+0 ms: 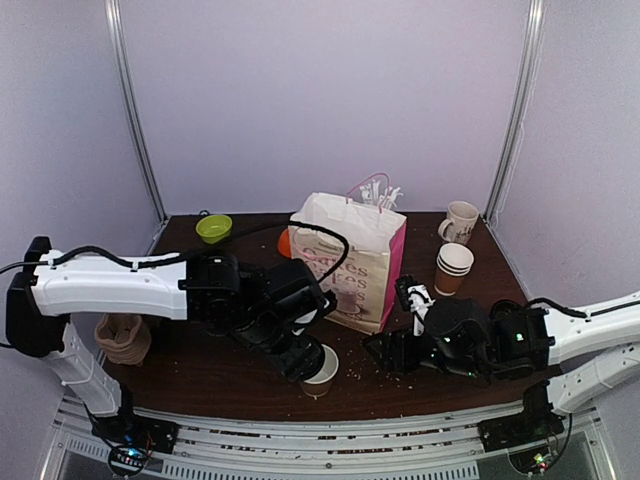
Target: Pack the takeout coffee
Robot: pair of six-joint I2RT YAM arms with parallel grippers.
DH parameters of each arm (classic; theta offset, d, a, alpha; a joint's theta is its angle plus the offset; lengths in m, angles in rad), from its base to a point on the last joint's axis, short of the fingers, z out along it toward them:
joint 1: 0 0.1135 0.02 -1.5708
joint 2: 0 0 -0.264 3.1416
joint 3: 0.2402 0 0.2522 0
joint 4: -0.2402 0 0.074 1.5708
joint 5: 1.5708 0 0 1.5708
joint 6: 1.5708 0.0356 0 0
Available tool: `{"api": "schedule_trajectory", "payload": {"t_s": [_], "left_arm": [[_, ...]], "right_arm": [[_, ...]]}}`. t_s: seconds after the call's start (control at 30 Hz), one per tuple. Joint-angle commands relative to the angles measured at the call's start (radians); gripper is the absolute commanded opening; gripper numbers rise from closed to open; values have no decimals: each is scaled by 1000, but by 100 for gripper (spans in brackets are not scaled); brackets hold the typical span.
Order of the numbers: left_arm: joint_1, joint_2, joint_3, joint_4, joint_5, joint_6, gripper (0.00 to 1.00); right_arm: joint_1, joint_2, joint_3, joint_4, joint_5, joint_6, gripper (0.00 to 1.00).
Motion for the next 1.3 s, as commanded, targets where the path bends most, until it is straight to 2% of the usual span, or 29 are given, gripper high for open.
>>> {"api": "schedule_trajectory", "payload": {"t_s": [0.0, 0.5, 1.27], "left_arm": [[15, 38, 55, 37, 46, 78, 70], [32, 110, 81, 52, 74, 109, 71], [35, 165, 102, 67, 91, 135, 72]], "right_arm": [[-7, 4, -23, 44, -28, 29, 74], [-10, 43, -50, 133, -66, 46, 74], [-12, 83, -56, 169, -94, 62, 74]]}}
